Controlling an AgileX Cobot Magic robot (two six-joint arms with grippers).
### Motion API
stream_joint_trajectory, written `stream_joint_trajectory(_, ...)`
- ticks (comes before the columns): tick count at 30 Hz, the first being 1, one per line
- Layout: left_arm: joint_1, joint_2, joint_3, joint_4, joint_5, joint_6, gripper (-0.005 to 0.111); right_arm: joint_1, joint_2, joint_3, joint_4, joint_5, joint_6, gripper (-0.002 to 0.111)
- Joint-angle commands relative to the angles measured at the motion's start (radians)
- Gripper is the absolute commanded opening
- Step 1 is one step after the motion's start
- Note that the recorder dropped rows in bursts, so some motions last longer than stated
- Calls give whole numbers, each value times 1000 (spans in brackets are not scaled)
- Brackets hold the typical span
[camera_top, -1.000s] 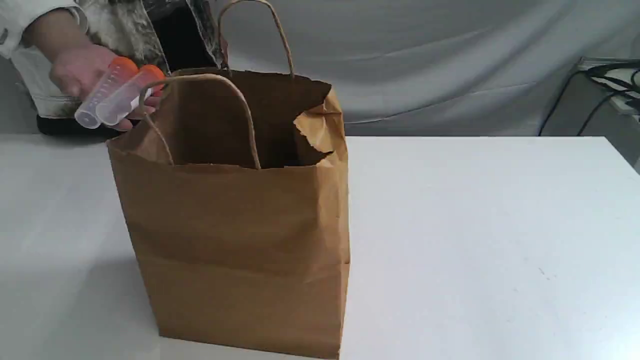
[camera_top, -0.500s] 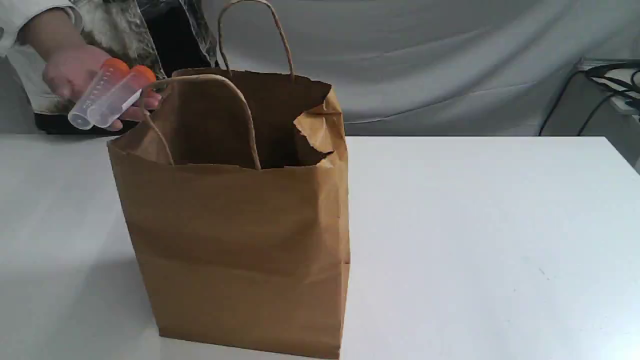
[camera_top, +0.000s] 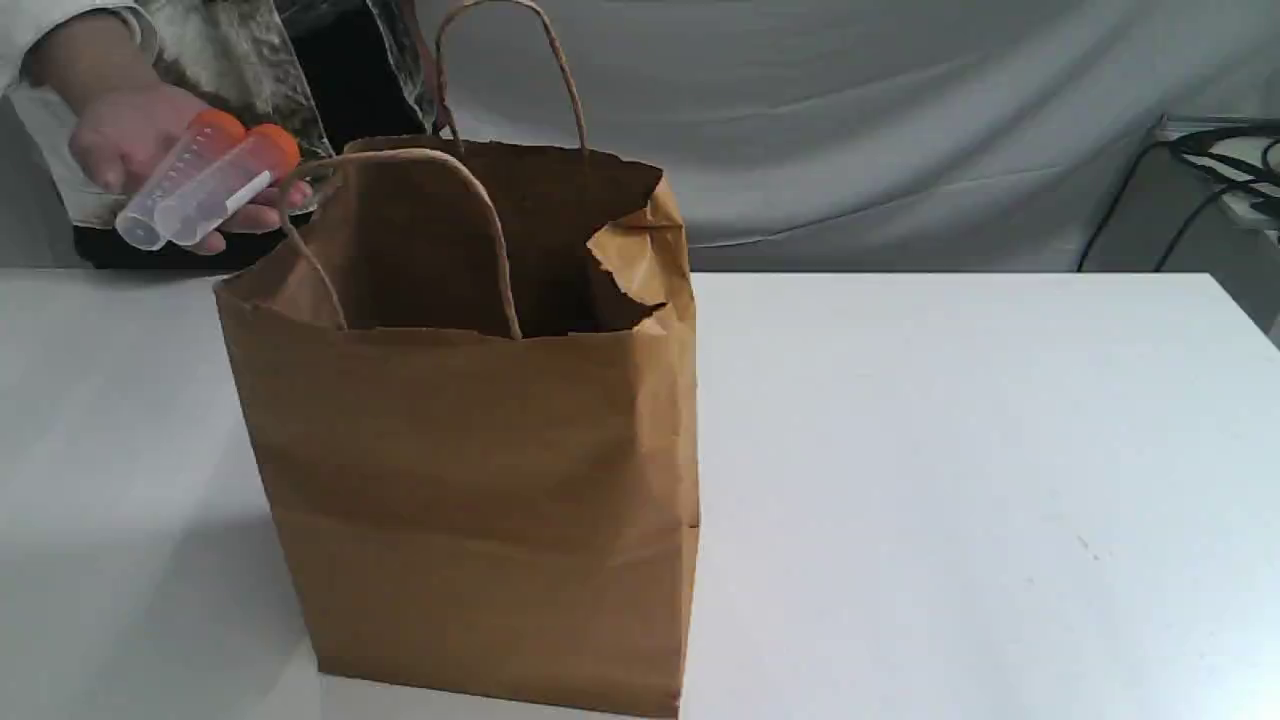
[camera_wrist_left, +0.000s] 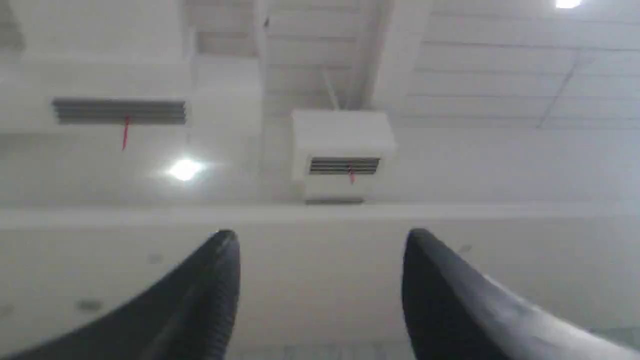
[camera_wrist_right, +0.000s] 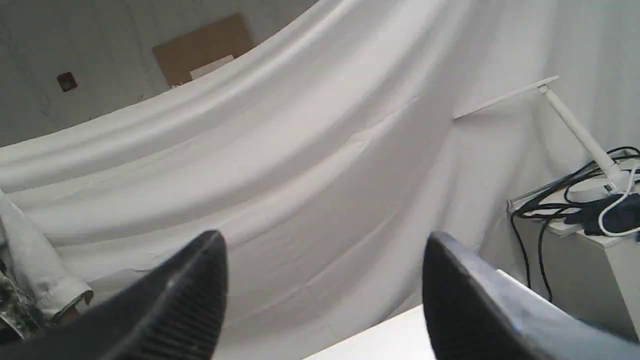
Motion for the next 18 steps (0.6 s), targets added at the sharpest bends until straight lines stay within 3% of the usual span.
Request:
stream_joint_trajectory(1,2,133,-121,-143,205,5,52,2,-3,3,-3,7,-2,57)
stream_joint_trajectory(10,2,416,-492,-106,781,-62,52,2,-3,3,-3,88,-2,57)
stream_joint_trajectory(18,2,646,-743,-278,1279,-42,52,2,-3,3,-3,201,-4,57)
